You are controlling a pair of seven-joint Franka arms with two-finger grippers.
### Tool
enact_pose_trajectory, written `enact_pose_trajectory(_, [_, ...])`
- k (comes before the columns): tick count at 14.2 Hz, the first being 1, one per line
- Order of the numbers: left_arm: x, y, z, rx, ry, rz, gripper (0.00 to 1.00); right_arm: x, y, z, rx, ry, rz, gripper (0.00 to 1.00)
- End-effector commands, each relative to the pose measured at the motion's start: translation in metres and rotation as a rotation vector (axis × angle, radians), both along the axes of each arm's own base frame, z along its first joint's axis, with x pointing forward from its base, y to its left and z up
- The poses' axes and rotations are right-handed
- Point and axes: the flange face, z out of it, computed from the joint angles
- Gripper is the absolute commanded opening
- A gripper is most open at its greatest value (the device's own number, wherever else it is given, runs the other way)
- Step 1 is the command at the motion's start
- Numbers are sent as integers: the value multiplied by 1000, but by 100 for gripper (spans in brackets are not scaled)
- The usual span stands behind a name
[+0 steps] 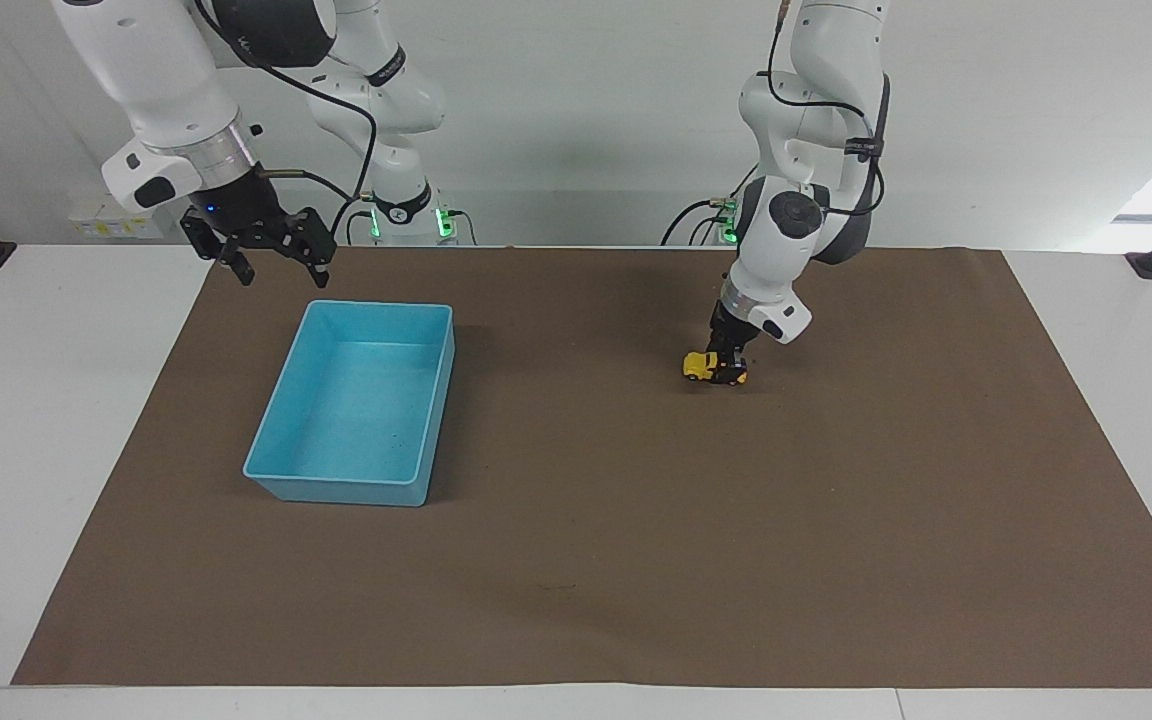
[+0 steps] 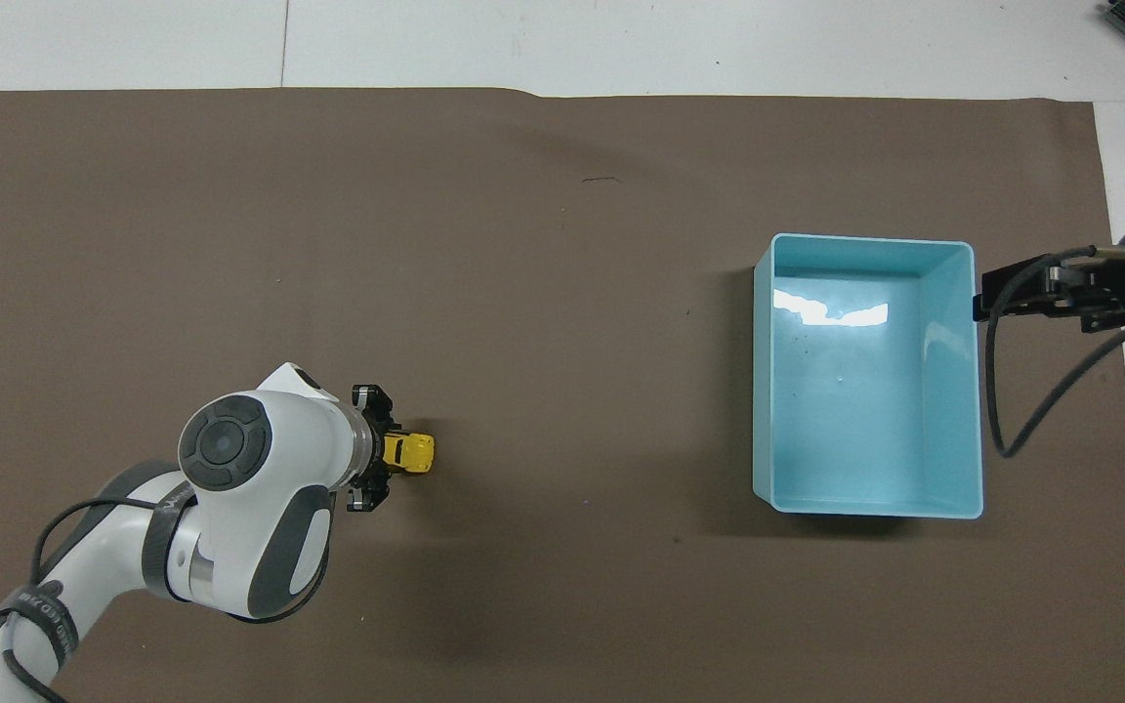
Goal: Wind up and store yellow beetle car
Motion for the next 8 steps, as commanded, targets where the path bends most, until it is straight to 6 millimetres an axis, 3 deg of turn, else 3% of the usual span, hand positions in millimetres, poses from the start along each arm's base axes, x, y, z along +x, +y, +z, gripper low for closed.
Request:
enact_pose_trajectory(1, [5, 5, -5, -49, -6, 90, 0, -2, -1, 0, 4, -6, 24, 100])
enact_pose_trajectory(8, [11, 19, -6, -66, -1, 184, 0, -2, 0, 0, 4, -6, 25, 100])
